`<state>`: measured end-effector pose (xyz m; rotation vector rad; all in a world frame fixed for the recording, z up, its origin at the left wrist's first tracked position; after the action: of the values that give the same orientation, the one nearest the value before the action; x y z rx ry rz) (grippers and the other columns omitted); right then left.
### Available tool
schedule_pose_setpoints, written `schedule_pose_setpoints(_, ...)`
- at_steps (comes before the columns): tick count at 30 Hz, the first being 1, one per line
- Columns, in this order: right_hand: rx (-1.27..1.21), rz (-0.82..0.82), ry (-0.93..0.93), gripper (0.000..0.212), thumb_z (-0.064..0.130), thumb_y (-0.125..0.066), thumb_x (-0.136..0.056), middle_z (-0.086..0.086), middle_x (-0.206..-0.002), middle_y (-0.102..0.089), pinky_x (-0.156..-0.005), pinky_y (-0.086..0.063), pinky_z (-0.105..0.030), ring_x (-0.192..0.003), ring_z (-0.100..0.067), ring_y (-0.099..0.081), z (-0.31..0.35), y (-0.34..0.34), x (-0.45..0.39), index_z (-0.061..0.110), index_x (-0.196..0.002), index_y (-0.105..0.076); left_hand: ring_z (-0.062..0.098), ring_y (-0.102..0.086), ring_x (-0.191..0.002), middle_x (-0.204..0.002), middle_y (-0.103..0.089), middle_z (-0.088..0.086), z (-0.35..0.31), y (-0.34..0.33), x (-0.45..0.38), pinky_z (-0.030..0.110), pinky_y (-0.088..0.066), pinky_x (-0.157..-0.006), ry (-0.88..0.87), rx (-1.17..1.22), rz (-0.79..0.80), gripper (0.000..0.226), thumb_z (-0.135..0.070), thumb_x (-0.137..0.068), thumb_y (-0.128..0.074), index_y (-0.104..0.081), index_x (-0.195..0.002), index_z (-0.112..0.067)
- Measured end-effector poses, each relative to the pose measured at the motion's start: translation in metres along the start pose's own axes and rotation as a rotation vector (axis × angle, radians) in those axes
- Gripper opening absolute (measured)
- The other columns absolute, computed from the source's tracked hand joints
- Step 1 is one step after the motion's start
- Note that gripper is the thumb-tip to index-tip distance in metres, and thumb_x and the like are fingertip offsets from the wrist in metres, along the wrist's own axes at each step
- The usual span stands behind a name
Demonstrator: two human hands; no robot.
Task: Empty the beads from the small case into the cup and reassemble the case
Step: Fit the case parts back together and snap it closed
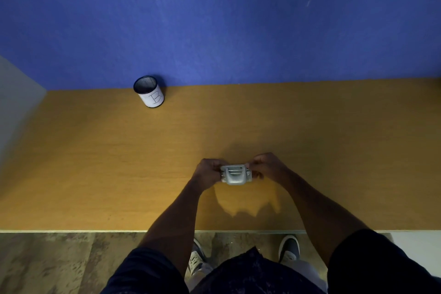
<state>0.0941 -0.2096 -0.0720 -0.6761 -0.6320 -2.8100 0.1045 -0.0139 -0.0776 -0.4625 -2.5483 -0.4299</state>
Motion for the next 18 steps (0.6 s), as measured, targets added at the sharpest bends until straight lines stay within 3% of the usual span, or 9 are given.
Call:
schedule_pose_setpoints(3, 0.094, -0.026, 0.018, 0.027, 0.015, -0.070, -0.091, -0.013, -0.060, -0.064, -0.053, -0.043, -0.028, -0.047, -0.014, -0.051, 0.002, 0.005, -0.003, -0.011, -0.082, -0.071, 0.026, -0.065, -0.084, -0.094, -0.071, 0.019, -0.004, -0.004, 0.003, 0.030, -0.057, -0.066, 0.007, 0.015, 0.022, 0.040, 0.022, -0.073, -0.065, -0.074, -0.108, 0.005)
schedule_pose_setpoints(6, 0.171, -0.054, 0.000, 0.023, 0.016, -0.072, -0.088, -0.006, -0.057, -0.063, -0.055, -0.043, -0.024, -0.048, -0.009, -0.053, 0.005, 0.010, -0.007, -0.005, -0.079, -0.074, 0.024, -0.065, -0.077, -0.094, -0.070, 0.018, -0.009, -0.006, 0.005, 0.021, -0.053, -0.052, -0.003, 0.025, 0.038, 0.041, 0.024, -0.073, -0.060, -0.072, -0.109, 0.009)
schedule_pose_setpoints(9, 0.166, -0.072, -0.015, 0.028, 0.018, -0.074, -0.087, -0.007, -0.056, -0.062, -0.055, -0.041, -0.024, -0.046, -0.008, -0.049, 0.008, 0.012, -0.008, -0.008, -0.075, -0.072, 0.024, -0.069, -0.079, -0.089, -0.071, 0.016, -0.007, -0.006, 0.005, 0.024, -0.058, -0.056, 0.013, 0.052, 0.043, 0.042, 0.025, -0.075, -0.056, -0.071, -0.111, 0.010)
schedule_pose_setpoints(13, -0.113, -0.105, -0.047, 0.034, 0.020, -0.075, -0.087, -0.012, -0.055, -0.059, -0.046, -0.038, -0.022, -0.043, -0.013, -0.048, 0.000, 0.014, -0.004, -0.011, -0.075, -0.070, 0.014, -0.070, -0.063, -0.075, -0.071, 0.007, 0.000, -0.003, 0.003, 0.026, -0.061, -0.055, 0.068, 0.126, 0.021, 0.039, 0.025, -0.079, -0.052, -0.071, -0.107, 0.006)
schedule_pose_setpoints(15, -0.274, -0.088, -0.052, 0.025, 0.015, -0.071, -0.089, -0.016, -0.061, -0.059, -0.048, -0.037, -0.025, -0.048, -0.016, -0.049, -0.003, 0.011, -0.001, -0.010, -0.085, -0.073, 0.020, -0.071, -0.070, -0.082, -0.073, 0.011, 0.004, 0.000, 0.003, 0.031, -0.062, -0.062, 0.098, 0.152, 0.006, 0.034, 0.018, -0.081, -0.057, -0.074, -0.095, -0.007)
schedule_pose_setpoints(18, -0.355, -0.022, -0.051, 0.013, -0.001, -0.066, -0.088, -0.015, -0.073, -0.065, -0.051, -0.039, -0.025, -0.057, -0.016, -0.054, -0.005, 0.006, 0.005, 0.000, -0.097, -0.076, 0.017, -0.072, -0.066, -0.076, -0.074, 0.007, 0.007, 0.002, 0.004, 0.029, -0.062, -0.055, 0.123, 0.187, -0.002, 0.032, 0.015, -0.081, -0.060, -0.075, -0.088, -0.012)
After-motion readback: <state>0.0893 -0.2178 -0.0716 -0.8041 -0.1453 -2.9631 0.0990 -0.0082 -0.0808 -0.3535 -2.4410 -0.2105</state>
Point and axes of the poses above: each hand's wrist, its own x-axis away from the middle knuckle, its own y-axis out of the back of the hand, z = x × y, the point moved 10 cm from there along -x, towards the middle knuckle
